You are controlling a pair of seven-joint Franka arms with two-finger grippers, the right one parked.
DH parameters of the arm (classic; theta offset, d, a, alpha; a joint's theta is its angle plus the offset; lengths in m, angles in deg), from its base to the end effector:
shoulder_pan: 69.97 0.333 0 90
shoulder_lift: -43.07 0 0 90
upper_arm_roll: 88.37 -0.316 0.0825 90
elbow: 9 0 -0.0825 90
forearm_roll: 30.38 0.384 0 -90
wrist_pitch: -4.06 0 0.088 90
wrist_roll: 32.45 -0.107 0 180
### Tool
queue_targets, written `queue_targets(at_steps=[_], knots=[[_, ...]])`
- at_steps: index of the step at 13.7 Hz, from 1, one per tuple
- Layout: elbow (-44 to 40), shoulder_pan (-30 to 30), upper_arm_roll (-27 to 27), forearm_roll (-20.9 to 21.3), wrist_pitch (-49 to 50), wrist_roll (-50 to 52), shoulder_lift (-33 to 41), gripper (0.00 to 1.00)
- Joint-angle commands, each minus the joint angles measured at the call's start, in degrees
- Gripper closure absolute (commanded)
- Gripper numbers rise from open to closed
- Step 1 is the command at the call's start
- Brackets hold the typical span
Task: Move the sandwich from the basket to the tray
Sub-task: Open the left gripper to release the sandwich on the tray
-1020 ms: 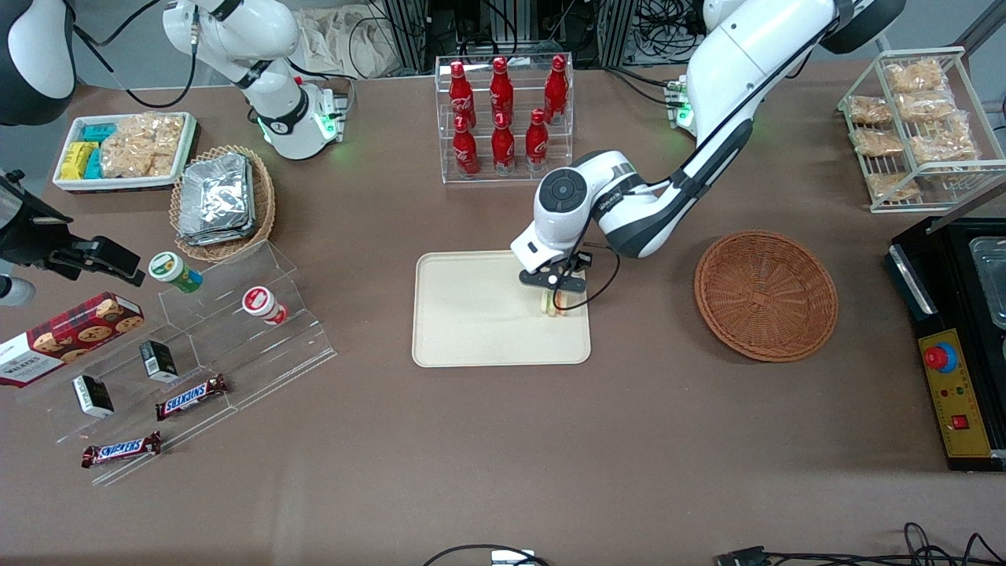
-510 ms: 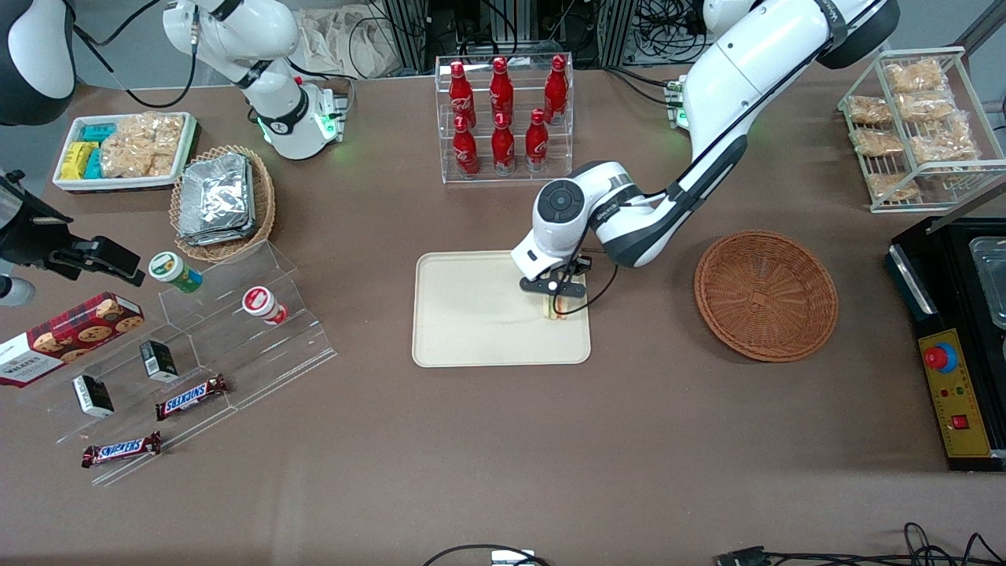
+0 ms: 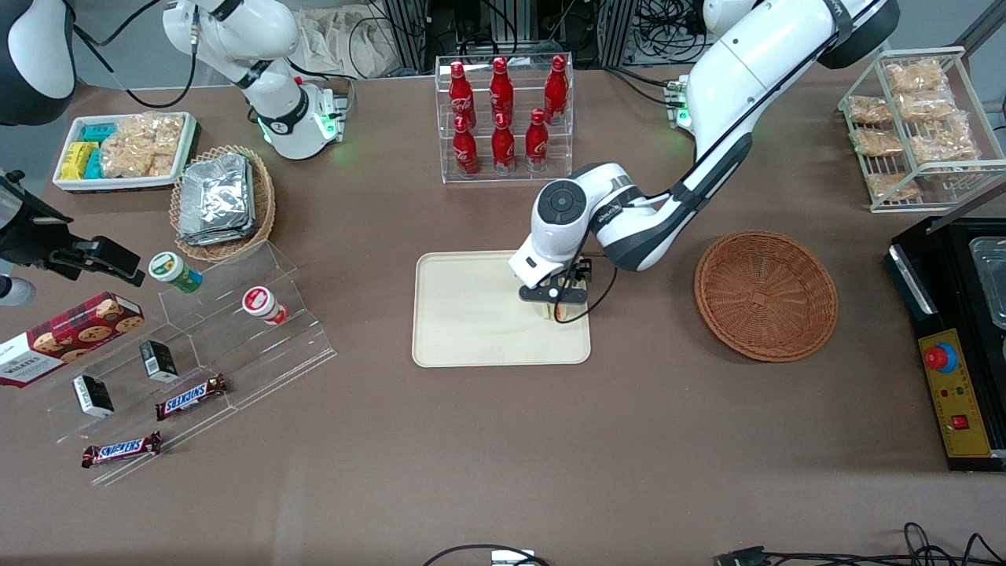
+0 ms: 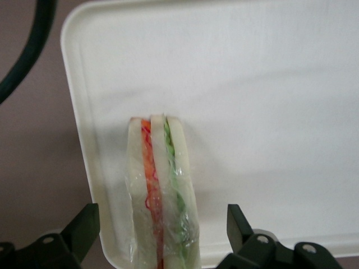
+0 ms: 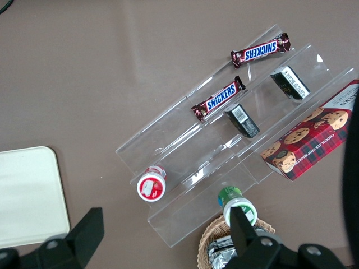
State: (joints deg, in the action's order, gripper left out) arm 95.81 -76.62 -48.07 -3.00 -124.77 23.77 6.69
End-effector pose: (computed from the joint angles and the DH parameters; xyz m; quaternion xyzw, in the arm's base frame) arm 0.4693 -0.4352 0.2490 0.9993 -0.0303 -0.0209 0.0004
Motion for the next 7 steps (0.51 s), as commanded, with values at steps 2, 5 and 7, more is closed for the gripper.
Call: queue_targets(at_steps=[2, 5, 7], knots=[[-8.02, -0.11, -0.30, 0.22, 8.22, 5.02, 0.26, 0.00], [-13.39, 3.82, -0.30, 0.13, 14.37, 8.19, 1.31, 0.00], [-15.59, 7.87, -0.13, 0.04, 17.28, 9.16, 2.98, 0.00]])
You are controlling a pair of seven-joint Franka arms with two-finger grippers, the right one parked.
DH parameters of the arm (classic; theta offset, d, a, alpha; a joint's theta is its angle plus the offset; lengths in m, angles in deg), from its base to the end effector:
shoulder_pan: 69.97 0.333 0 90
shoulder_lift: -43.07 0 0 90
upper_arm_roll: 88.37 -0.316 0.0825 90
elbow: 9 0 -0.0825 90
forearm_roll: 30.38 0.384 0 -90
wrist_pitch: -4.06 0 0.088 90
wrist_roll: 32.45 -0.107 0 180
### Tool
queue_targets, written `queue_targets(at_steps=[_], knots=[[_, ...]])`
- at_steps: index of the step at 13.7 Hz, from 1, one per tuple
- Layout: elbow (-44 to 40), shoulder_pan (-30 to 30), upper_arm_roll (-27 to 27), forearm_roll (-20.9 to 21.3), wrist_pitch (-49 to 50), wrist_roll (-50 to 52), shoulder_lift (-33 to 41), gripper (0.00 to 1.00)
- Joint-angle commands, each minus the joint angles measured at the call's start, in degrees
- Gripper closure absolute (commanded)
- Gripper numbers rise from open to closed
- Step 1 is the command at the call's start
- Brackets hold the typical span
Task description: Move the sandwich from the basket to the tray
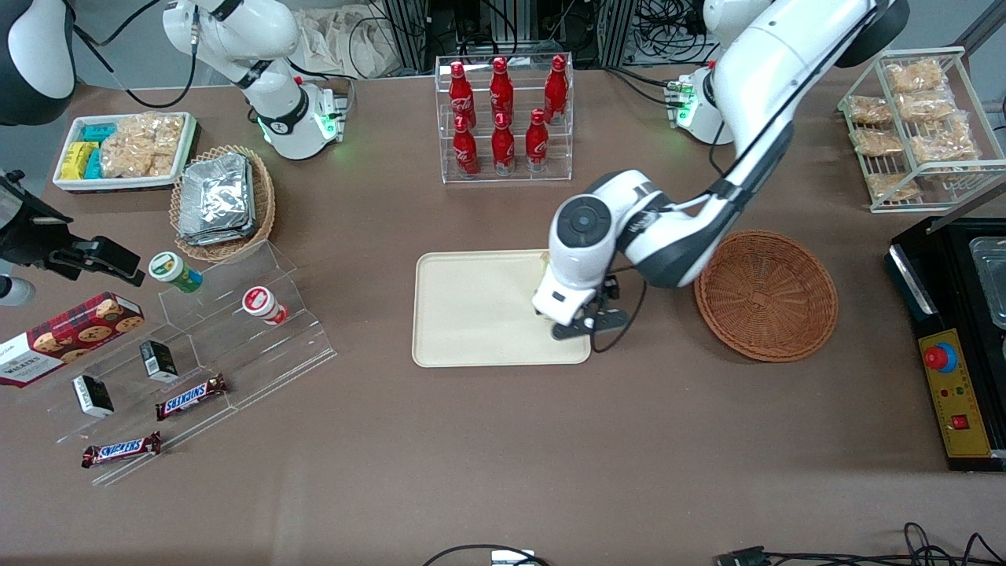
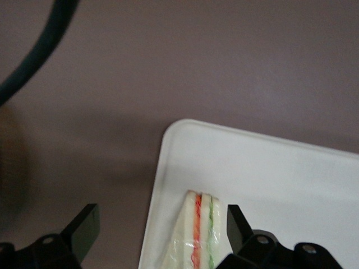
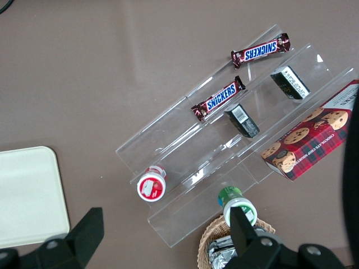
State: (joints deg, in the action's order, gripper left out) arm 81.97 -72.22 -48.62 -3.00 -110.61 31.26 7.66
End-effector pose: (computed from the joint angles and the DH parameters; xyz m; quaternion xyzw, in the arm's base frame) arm 0.5655 -0.3794 0.3331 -0.9918 -0.1238 -0.0047 0.0313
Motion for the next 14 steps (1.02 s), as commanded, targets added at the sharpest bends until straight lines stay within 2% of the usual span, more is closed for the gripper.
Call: queue_targets(at_steps=[1, 6, 10, 11, 14], knots=[[-2.02, 5.23, 0.51, -1.00, 3.74, 1.76, 3.23, 0.00], [-1.94, 10.43, 0.51, -5.66, 5.42, 0.63, 8.42, 0.00], [-1.93, 13.77, 0.51, -6.64, 7.35, 0.36, 10.35, 0.00], [-1.76, 13.77, -0.02, -8.55, 7.53, -0.42, 12.01, 0.00], [-0.27, 12.98, -7.21, -16.19, 7.62, -8.57, 17.11, 0.00]])
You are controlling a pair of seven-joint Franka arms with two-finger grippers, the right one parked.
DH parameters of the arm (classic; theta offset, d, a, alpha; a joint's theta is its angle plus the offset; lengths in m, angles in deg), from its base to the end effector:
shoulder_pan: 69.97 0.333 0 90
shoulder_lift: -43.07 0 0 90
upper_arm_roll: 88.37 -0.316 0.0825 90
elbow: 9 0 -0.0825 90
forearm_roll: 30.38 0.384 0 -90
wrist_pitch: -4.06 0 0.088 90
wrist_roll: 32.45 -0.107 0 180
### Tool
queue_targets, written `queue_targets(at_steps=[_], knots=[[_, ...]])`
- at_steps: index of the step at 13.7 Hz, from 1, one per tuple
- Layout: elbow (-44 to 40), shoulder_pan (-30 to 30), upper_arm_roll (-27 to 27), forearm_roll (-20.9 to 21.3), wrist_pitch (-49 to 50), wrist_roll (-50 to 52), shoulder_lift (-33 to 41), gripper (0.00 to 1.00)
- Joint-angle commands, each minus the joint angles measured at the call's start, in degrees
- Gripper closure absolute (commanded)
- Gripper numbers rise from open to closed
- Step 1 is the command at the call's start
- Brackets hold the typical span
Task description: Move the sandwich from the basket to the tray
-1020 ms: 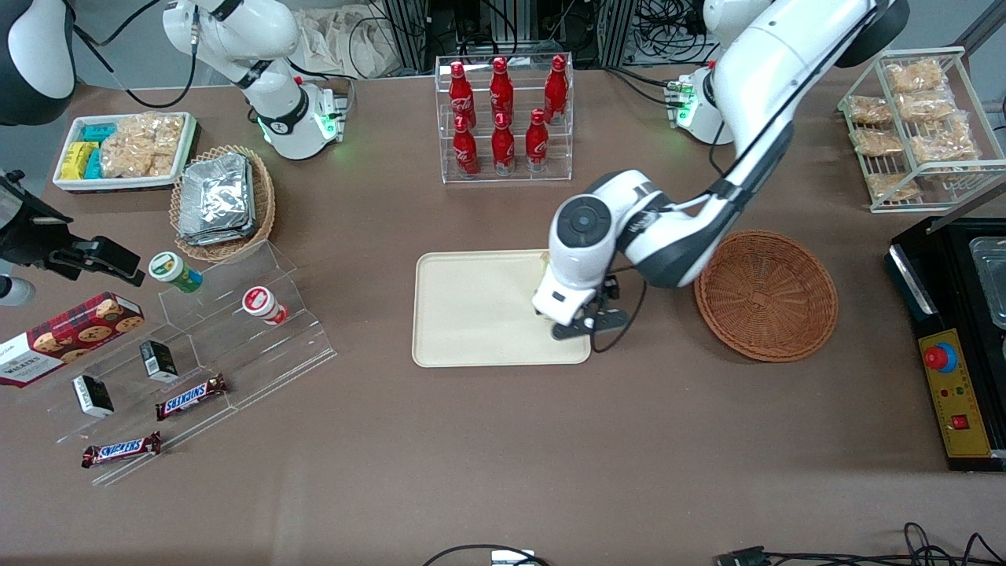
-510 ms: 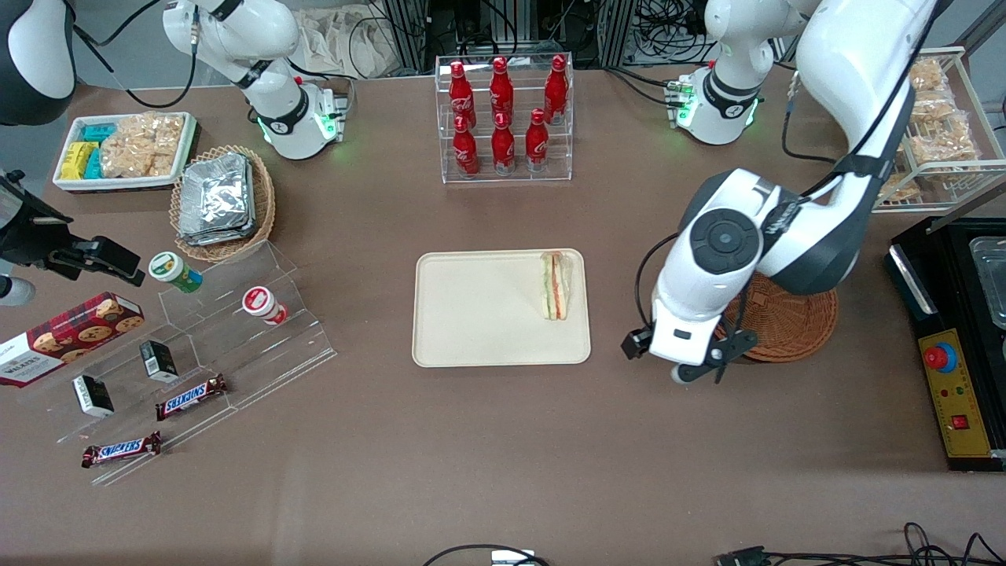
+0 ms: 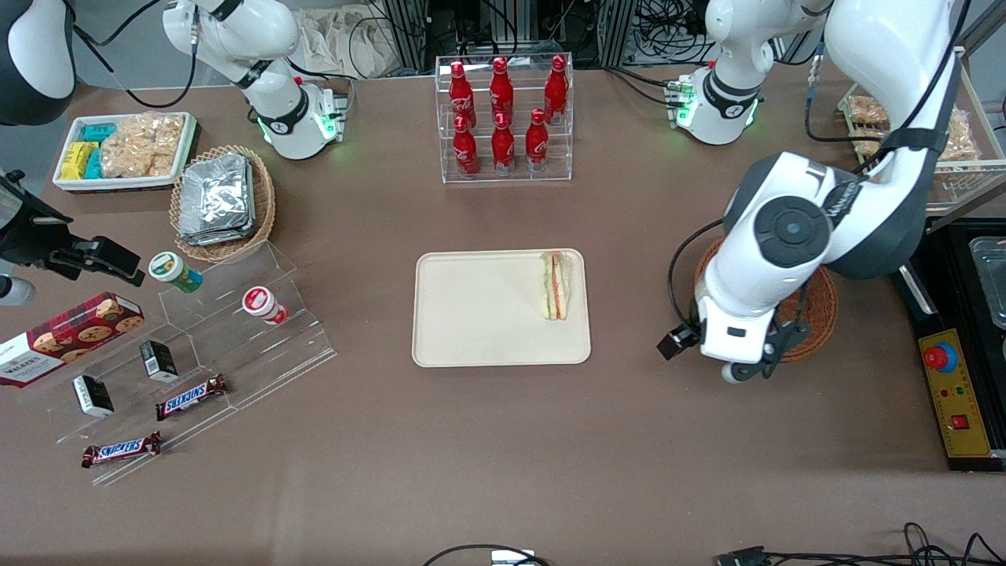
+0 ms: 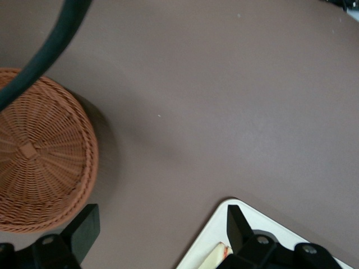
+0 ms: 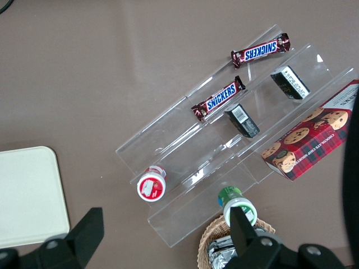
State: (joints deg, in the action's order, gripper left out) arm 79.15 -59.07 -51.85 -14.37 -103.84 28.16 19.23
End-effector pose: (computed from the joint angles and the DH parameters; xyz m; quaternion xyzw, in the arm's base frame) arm 0.6300 -0.2148 0.4524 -0.9598 -0.2805 -0.0129 0.0041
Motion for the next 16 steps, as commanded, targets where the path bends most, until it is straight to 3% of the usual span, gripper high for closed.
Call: queue_targets(at_steps=[1, 6, 10, 16], knots=[[3.25, -0.17, -6.00, -7.28, 1.54, -9.42, 7.56, 0.00], [7.73, -2.80, -19.62, -16.70, 9.35, -32.78, 18.28, 0.00], [7.74, -3.95, -26.23, -17.24, 18.32, -53.55, 25.06, 0.00], [7.48, -4.21, -28.17, -17.06, 19.83, -59.38, 28.15, 0.00]])
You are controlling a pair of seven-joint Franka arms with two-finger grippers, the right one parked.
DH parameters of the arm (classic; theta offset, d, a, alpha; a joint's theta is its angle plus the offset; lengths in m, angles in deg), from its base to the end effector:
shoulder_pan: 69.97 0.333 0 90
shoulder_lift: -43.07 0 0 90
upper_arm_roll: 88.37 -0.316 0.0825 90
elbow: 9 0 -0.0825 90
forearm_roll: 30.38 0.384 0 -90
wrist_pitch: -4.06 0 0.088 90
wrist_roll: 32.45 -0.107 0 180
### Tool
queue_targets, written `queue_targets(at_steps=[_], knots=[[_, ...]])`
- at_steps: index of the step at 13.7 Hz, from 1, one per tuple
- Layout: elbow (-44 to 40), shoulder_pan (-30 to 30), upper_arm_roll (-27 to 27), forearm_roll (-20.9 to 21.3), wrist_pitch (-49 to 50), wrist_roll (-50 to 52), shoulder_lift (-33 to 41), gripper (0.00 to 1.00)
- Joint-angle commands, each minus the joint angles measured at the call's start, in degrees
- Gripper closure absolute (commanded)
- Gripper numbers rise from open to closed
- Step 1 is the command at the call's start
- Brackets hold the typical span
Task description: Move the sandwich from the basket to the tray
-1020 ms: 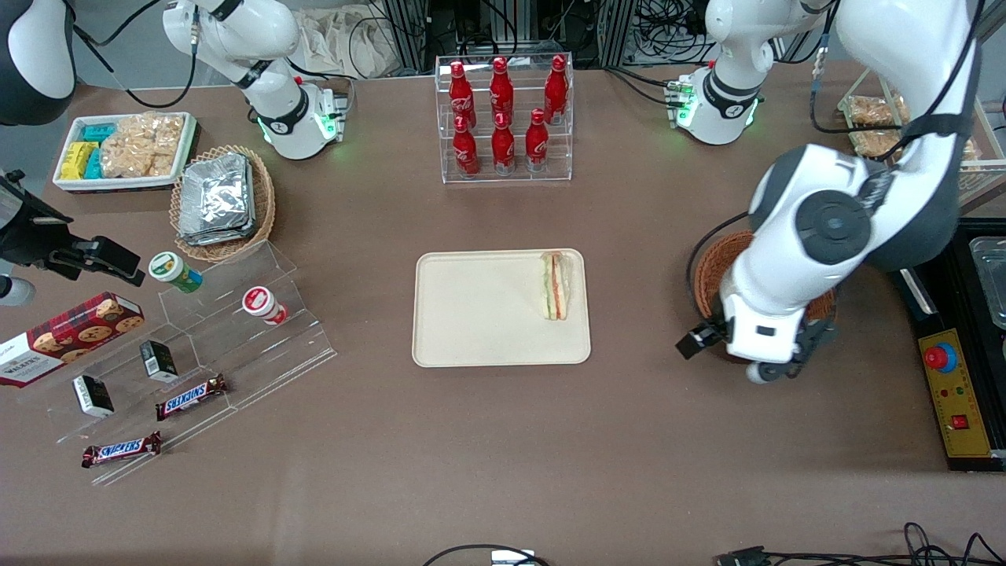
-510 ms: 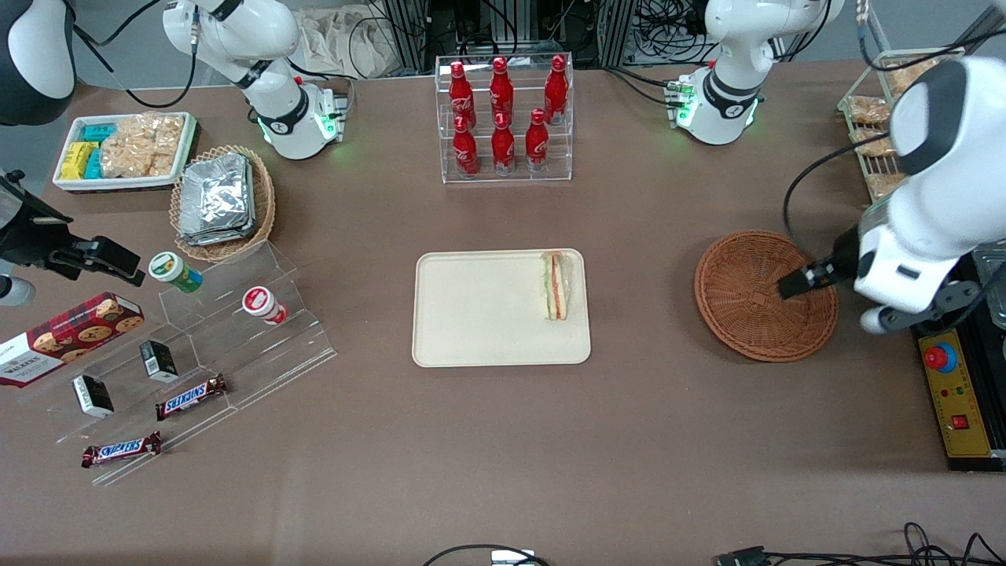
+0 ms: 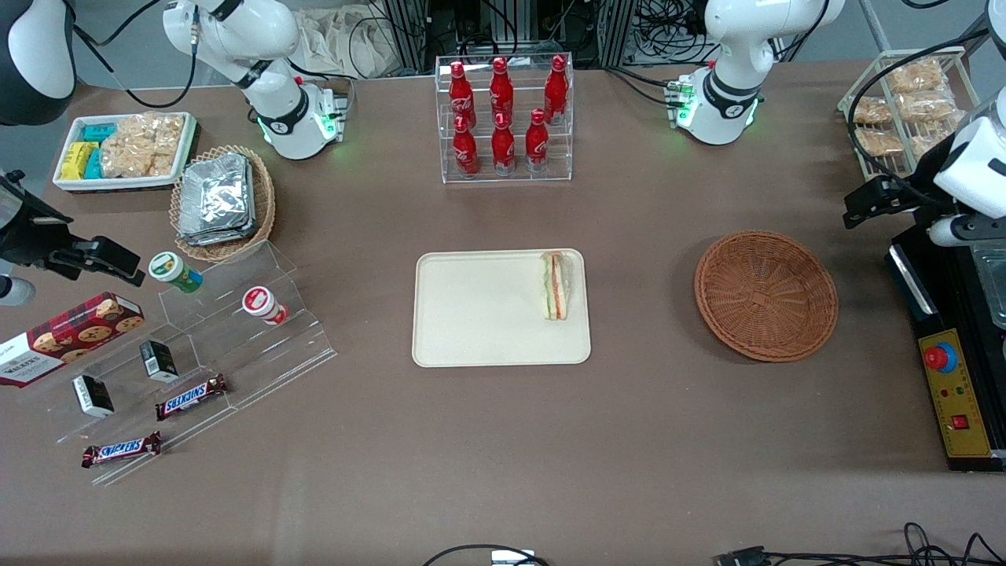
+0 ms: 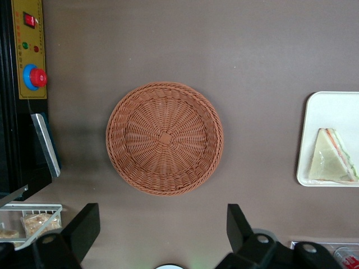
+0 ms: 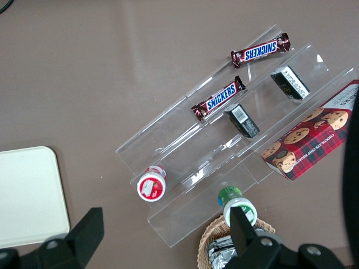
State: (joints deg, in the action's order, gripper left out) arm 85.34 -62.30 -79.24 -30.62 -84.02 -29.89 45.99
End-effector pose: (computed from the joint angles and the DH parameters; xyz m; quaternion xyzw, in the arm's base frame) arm 0.5338 -0.0162 0.6134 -0.9995 -0.0098 0.0294 0.0030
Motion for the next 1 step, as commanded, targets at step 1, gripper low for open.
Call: queue_targets(at_steps=[1], knots=[[1.11, -1.08, -0.77, -0.82, 0.01, -1.24, 1.31, 0.00]])
